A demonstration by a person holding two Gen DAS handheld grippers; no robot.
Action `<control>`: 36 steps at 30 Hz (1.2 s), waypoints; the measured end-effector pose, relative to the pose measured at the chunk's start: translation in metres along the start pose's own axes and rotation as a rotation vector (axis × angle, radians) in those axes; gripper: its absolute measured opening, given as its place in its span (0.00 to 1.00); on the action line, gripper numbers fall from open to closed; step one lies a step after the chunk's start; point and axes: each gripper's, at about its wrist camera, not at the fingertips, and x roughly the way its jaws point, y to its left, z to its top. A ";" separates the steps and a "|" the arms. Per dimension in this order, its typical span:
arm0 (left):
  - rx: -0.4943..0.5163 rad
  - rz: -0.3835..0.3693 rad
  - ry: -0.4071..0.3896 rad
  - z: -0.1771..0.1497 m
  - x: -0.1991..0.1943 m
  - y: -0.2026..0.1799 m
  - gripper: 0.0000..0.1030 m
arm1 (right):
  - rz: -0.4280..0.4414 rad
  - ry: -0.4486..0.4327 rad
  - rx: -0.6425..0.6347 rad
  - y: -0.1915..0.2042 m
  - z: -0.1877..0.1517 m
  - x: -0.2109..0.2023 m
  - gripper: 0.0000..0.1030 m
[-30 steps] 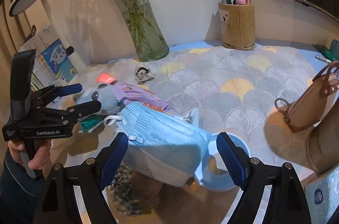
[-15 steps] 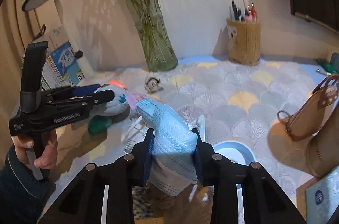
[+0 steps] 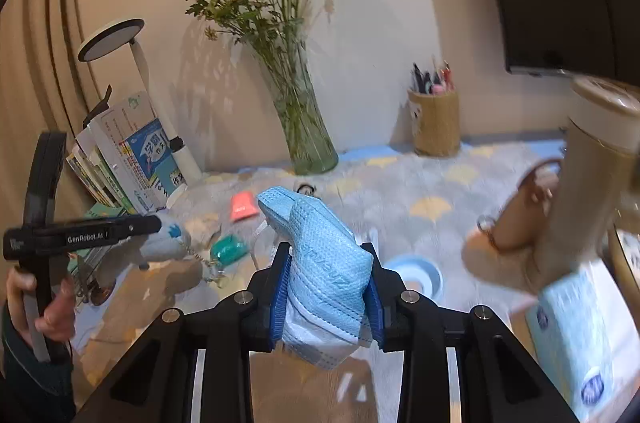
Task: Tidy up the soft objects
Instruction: 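Lift the Stitch plush with left tool while right tool lifts the face mask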
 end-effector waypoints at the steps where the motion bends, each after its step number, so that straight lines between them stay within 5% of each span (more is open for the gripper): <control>1: -0.026 -0.013 0.018 -0.009 0.008 0.000 0.41 | -0.026 0.029 0.003 0.000 -0.005 0.003 0.31; 4: -0.090 -0.014 0.069 -0.028 0.029 -0.005 0.38 | -0.113 0.118 -0.011 0.002 -0.019 0.018 0.31; 7: -0.047 0.047 0.058 -0.038 0.035 -0.019 0.38 | -0.140 0.205 0.012 -0.002 -0.036 0.032 0.31; 10: -0.009 0.027 0.060 -0.042 0.028 -0.025 0.55 | -0.145 0.242 0.025 -0.007 -0.045 0.037 0.32; 12: 0.004 -0.063 0.081 -0.046 0.023 -0.022 0.75 | -0.145 0.286 0.041 -0.014 -0.057 0.045 0.32; 16: 0.082 -0.135 0.104 -0.057 0.013 -0.016 0.76 | -0.128 0.329 0.069 -0.021 -0.066 0.054 0.32; 18: 0.187 -0.110 0.130 -0.067 0.009 -0.020 0.77 | -0.117 0.344 0.082 -0.023 -0.069 0.058 0.33; 21: 0.342 0.036 0.119 -0.082 0.003 -0.025 0.77 | -0.082 0.352 0.098 -0.024 -0.071 0.061 0.59; 23: 0.404 0.075 0.113 -0.087 0.002 -0.024 0.77 | -0.082 0.344 0.089 -0.022 -0.073 0.060 0.62; 26: 0.427 0.040 0.086 -0.084 0.000 -0.018 0.78 | -0.084 0.342 0.059 -0.019 -0.076 0.059 0.64; 30: 0.528 0.032 0.014 -0.071 0.012 -0.014 0.96 | -0.054 0.336 0.037 -0.016 -0.081 0.056 0.74; 32: 0.535 0.019 0.064 -0.065 0.031 -0.011 0.96 | -0.051 0.337 0.031 -0.016 -0.082 0.054 0.75; 36: 0.417 -0.139 0.174 -0.060 0.052 -0.002 0.95 | -0.045 0.341 0.038 -0.019 -0.083 0.050 0.75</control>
